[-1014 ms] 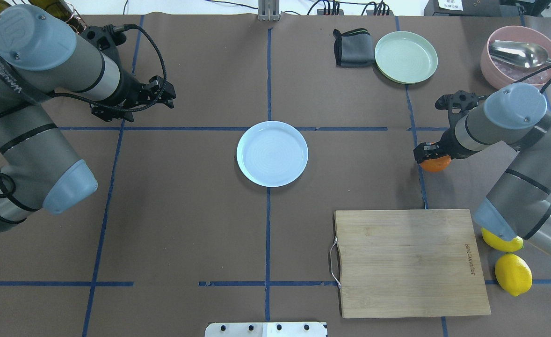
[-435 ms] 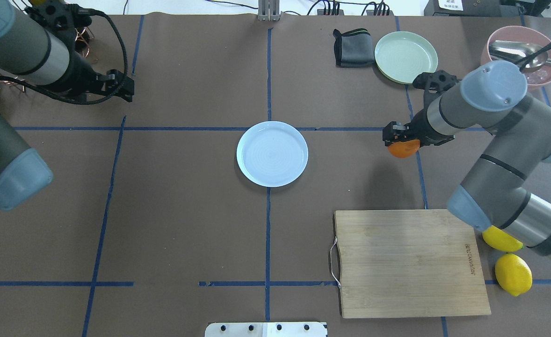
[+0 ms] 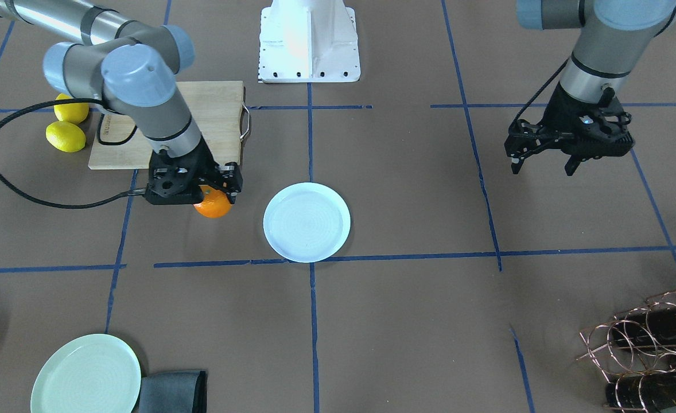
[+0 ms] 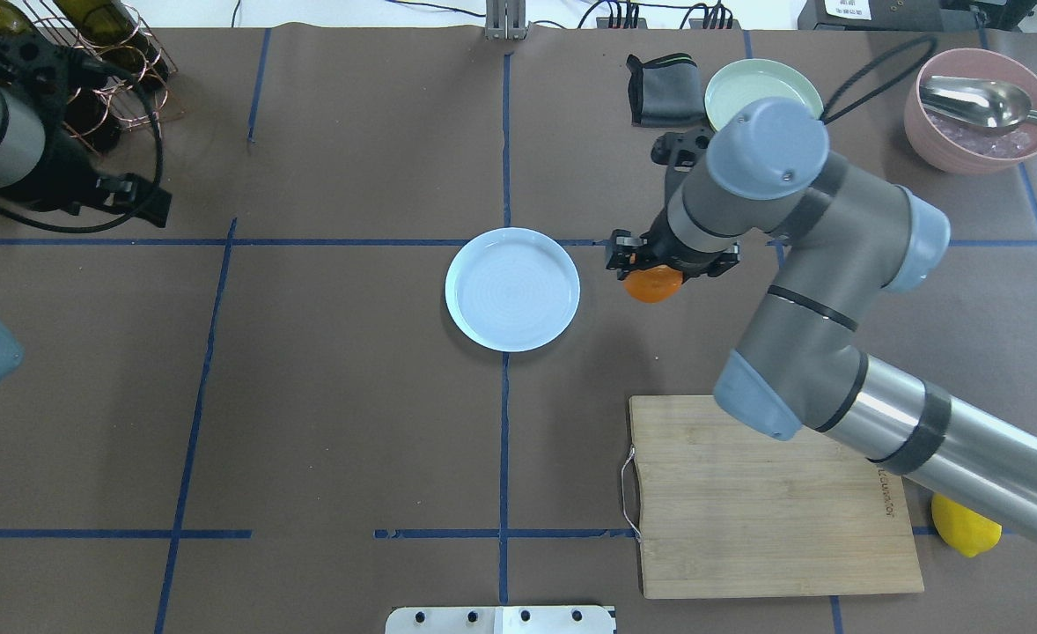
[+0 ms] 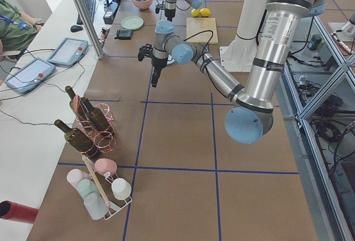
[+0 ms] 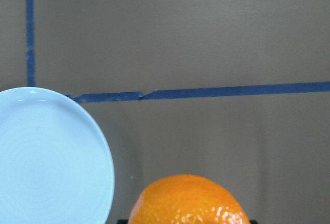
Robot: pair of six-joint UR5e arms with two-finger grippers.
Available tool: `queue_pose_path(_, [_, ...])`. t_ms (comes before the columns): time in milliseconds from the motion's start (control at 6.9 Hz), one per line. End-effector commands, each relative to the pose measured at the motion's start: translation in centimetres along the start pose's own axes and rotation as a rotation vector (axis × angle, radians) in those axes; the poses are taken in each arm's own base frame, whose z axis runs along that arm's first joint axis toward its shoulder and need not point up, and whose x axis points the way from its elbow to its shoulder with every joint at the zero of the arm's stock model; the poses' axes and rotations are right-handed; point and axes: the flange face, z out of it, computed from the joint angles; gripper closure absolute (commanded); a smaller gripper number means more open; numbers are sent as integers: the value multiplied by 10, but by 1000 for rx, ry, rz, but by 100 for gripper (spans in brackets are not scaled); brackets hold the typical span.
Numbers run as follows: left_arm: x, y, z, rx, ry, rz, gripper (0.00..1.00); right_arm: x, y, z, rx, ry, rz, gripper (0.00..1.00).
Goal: Pick orange to plate
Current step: 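Carry the orange over the white plate with right gripper while left arm retracts, then lower the orange onto the white plate and open the right gripper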
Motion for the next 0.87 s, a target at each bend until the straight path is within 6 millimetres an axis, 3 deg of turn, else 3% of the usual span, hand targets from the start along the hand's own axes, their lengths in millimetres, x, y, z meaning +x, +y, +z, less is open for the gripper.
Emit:
queue_pose_path(0, [-129, -3, -7, -41, -28, 107, 0, -88, 10, 30, 33, 33, -3, 100])
queue_pose_path(145, [-178, -7, -2, -67, -21, 113, 0, -108, 13, 46, 45, 45, -18, 100])
queue_pose_path(290, [-201, -8, 0, -74, -33, 127, 0, -119, 10, 60, 50, 58, -21, 100])
queue_pose_path(580, [-229, 8, 1, -90, -46, 101, 0, -115, 5, 76, 59, 72, -21, 100])
queue_pose_path(725, [-244, 14, -1, -93, -55, 126, 0, -116, 3, 79, 75, 52, -17, 83])
